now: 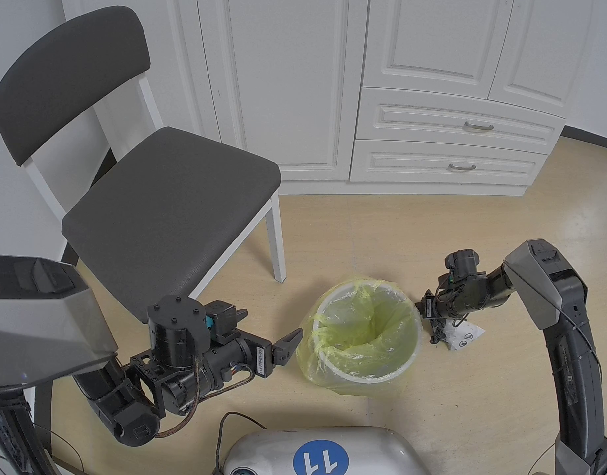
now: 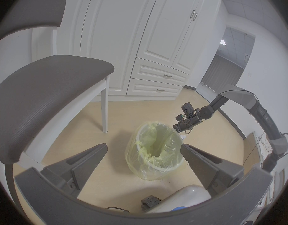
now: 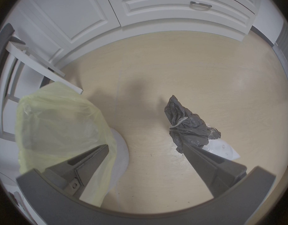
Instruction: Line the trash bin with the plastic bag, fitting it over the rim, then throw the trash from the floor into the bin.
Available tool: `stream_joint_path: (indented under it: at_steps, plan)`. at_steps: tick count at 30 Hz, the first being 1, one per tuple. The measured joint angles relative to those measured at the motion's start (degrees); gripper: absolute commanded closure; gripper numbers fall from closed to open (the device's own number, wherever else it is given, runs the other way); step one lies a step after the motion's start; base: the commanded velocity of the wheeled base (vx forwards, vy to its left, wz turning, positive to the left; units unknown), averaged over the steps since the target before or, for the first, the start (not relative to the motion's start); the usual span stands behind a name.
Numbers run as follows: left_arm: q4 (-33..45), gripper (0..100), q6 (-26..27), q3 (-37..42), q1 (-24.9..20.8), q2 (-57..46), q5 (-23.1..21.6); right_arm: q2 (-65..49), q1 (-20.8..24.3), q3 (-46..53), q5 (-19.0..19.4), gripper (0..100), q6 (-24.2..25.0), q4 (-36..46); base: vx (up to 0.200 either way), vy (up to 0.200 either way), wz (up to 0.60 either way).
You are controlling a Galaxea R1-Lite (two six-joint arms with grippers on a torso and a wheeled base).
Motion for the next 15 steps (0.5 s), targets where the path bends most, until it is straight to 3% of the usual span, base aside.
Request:
stream_joint_path:
  at_steps: [10, 15]
  plan:
    - [-1.78, 0, 0.40, -1.93, -1.48, 5.81, 0.06, 3.19, 0.12, -2.97, -1.54, 0, -0.13, 1.56, 0.000, 0.000, 0.00]
    - [2.93, 0, 2.11, -5.73, -2.86, 8.24, 0.16, 2.16, -0.33, -0.57, -1.18, 0, 0.00, 1.52, 0.000, 0.000, 0.00]
